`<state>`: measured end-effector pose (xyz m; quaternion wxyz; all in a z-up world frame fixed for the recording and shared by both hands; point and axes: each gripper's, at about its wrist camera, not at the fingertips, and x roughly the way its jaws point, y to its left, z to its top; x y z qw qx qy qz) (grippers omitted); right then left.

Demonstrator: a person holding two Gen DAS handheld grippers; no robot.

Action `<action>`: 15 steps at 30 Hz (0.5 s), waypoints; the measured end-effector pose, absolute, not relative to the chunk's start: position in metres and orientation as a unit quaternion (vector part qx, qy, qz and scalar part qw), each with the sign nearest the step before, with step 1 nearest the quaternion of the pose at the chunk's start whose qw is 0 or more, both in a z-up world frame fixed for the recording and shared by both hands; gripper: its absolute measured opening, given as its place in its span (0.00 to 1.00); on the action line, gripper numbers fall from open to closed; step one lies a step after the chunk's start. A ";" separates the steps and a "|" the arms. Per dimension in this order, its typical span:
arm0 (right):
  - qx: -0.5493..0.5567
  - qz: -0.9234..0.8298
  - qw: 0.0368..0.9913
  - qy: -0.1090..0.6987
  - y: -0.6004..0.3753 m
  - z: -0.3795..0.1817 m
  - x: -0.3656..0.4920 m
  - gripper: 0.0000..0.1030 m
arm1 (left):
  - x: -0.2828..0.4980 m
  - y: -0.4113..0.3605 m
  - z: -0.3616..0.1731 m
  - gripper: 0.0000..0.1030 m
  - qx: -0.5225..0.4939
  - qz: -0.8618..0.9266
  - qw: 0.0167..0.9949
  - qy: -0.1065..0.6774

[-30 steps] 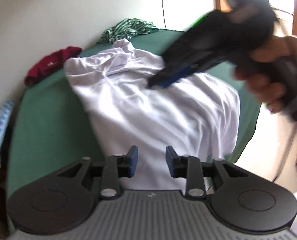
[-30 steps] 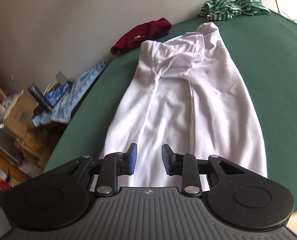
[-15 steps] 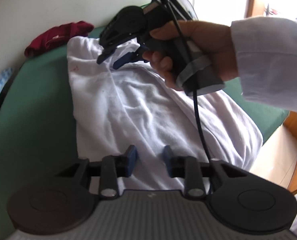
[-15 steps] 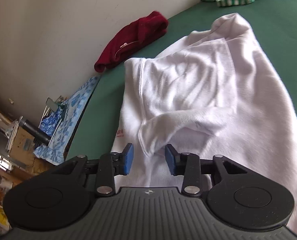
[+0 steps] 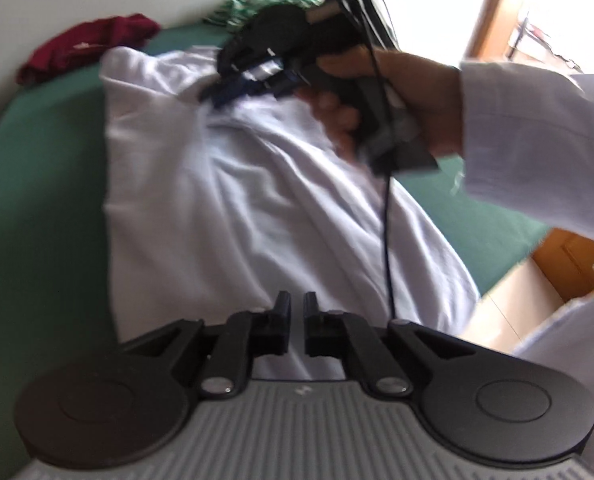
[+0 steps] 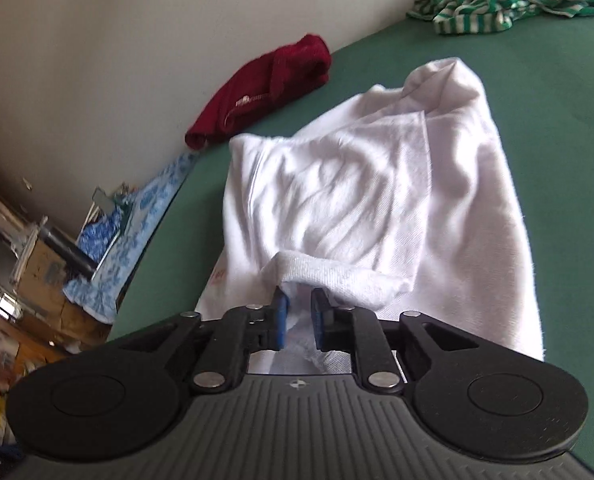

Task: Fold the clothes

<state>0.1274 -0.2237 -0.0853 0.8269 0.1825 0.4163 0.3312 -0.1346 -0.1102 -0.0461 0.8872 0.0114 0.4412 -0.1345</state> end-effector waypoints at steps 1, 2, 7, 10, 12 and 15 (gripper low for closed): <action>0.184 0.331 0.825 0.419 -0.226 -0.086 0.130 0.17 | -0.136 -0.113 -0.046 0.05 0.022 -0.134 0.887 0.441; 0.185 0.331 0.823 0.423 -0.228 -0.087 0.133 0.17 | -0.135 -0.114 -0.044 0.05 0.028 -0.134 0.885 0.444; 0.205 0.314 0.841 0.389 -0.246 -0.080 0.140 0.15 | -0.141 -0.111 -0.027 0.28 0.051 -0.114 0.896 0.427; 0.247 0.331 0.802 0.432 -0.254 -0.088 0.152 0.26 | -0.129 -0.097 -0.028 0.32 0.037 -0.101 0.898 0.426; 0.291 0.325 0.778 0.452 -0.261 -0.092 0.153 0.49 | -0.121 -0.093 -0.035 0.32 0.023 -0.093 0.894 0.438; 0.331 0.301 0.764 0.464 -0.269 -0.099 0.153 0.54 | -0.117 -0.099 -0.044 0.37 0.028 -0.089 0.891 0.443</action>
